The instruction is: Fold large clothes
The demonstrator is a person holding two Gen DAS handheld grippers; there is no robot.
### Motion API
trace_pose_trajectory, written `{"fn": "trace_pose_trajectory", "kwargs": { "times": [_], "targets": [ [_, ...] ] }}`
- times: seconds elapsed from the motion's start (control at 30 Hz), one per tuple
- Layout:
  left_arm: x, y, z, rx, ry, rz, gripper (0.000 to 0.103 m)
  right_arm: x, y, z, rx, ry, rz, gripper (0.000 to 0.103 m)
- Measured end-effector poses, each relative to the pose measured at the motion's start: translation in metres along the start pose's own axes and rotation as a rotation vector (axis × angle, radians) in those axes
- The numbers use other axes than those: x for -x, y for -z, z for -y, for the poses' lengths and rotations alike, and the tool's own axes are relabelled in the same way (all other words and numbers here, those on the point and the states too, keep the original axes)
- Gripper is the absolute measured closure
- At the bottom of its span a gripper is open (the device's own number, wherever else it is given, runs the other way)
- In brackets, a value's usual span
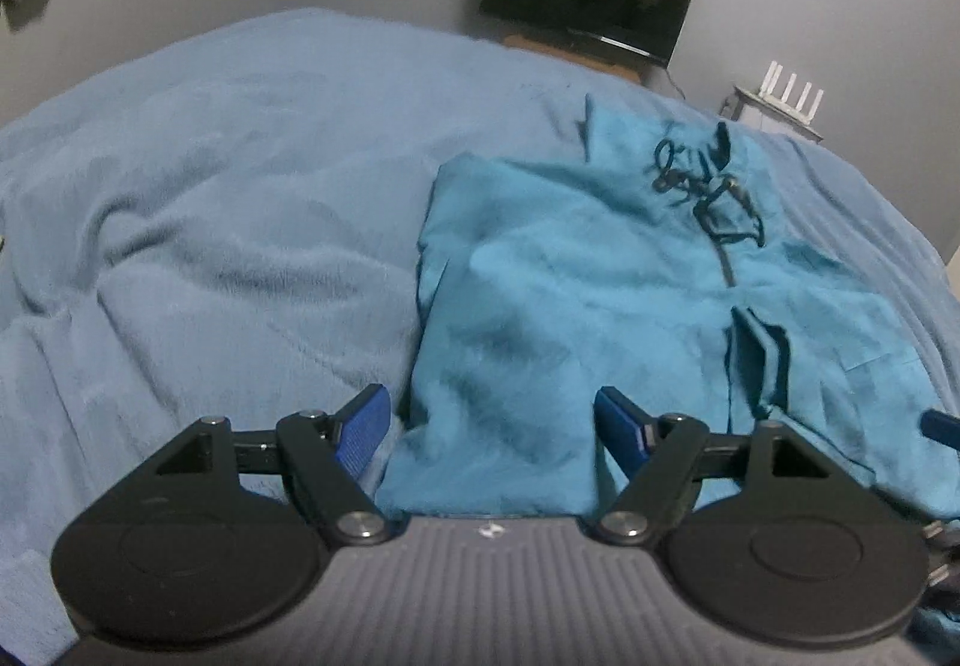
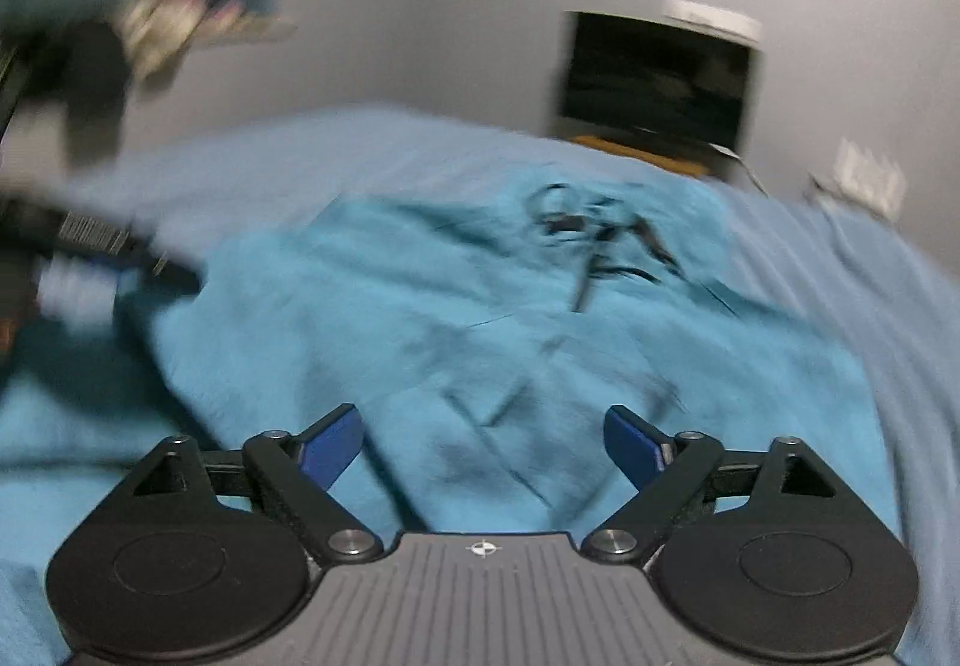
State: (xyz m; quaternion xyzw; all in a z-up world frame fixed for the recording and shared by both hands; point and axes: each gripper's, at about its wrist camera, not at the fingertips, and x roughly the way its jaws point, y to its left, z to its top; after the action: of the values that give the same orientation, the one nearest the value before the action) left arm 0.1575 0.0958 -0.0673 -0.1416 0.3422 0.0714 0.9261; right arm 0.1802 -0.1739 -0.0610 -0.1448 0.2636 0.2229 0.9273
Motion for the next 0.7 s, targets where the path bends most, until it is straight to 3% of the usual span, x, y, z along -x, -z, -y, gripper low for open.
{"fn": "trace_pose_trajectory", "kwargs": {
  "times": [0.13,0.2,0.23,0.27,0.37,0.53,0.6,0.7],
  "targets": [
    [-0.011,0.002,-0.003,-0.001,0.0,-0.024,0.029,-0.036,-0.003,-0.038,0.223,0.014,-0.132,0.034],
    [-0.011,0.003,-0.004,-0.002,0.003,-0.025,0.029,-0.055,0.0,-0.049,0.308,0.066,-0.204,0.041],
    [-0.01,0.003,-0.005,-0.003,0.003,-0.023,0.029,-0.06,0.002,-0.051,0.327,0.09,-0.216,0.064],
    [-0.01,0.002,-0.003,-0.005,0.004,-0.021,0.029,-0.06,0.002,-0.048,0.324,0.12,-0.217,0.1],
    [-0.007,0.001,-0.002,-0.016,0.008,-0.014,0.029,-0.039,-0.01,-0.02,0.172,0.17,-0.122,0.1],
    [-0.005,0.0,0.002,-0.04,0.015,-0.011,0.029,0.015,-0.023,0.059,-0.1,0.348,0.054,0.1],
    [-0.005,0.0,0.005,-0.055,0.037,-0.007,0.029,0.024,-0.013,0.092,-0.252,0.404,0.045,0.099],
    [-0.009,0.0,0.012,-0.094,0.016,-0.026,0.029,0.012,0.021,0.126,-0.44,0.428,-0.072,0.095]
  ]
}}
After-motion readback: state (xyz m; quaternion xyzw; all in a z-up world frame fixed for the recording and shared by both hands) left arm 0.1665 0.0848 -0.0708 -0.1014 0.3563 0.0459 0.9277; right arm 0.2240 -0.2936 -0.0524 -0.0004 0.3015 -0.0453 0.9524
